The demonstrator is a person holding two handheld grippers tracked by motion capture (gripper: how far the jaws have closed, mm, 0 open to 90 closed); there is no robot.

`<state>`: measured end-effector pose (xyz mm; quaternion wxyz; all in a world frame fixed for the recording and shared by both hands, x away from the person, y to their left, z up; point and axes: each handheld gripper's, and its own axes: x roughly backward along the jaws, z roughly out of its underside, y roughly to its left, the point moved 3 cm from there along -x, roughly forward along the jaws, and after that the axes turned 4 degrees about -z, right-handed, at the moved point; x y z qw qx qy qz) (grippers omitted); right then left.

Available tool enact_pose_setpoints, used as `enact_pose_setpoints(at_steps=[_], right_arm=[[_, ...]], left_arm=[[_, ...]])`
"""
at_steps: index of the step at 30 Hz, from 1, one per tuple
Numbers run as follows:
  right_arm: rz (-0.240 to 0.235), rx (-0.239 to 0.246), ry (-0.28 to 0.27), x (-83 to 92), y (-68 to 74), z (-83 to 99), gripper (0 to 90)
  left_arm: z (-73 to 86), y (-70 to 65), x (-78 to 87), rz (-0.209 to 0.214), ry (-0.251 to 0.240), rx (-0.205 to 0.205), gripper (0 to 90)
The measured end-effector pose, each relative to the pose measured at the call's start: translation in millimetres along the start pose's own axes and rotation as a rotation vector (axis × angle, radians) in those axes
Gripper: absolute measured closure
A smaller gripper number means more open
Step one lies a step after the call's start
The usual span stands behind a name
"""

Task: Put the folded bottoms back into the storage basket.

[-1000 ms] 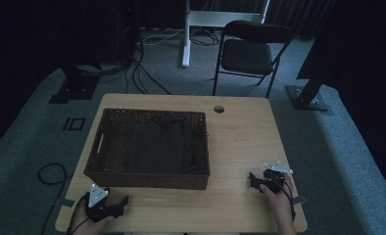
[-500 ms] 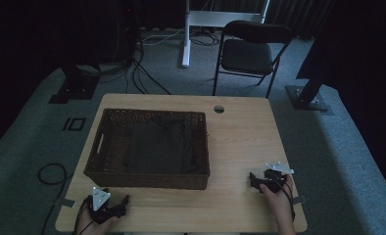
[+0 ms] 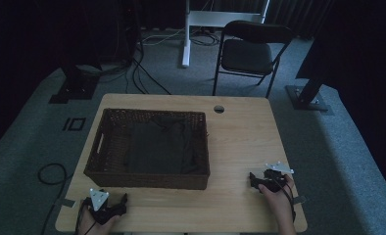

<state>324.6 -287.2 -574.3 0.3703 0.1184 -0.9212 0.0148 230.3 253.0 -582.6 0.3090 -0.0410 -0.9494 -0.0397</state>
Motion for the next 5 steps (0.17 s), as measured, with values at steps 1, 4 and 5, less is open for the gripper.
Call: enact_pose_setpoints(at_steps=[1,4,5], right_arm=[[0.000,0.000,0.000,0.0,0.0,0.0,12.8],[0.000,0.001,0.000,0.0,0.1,0.0,12.9],[0.001,-0.001,0.000,0.2,0.4,0.1,12.9]], left_arm=[[0.0,0.0,0.0,0.000,0.000,0.000,13.1],[0.0,0.0,0.0,0.001,0.001,-0.001,12.7],[0.0,0.0,0.0,0.002,0.002,-0.001,12.7]])
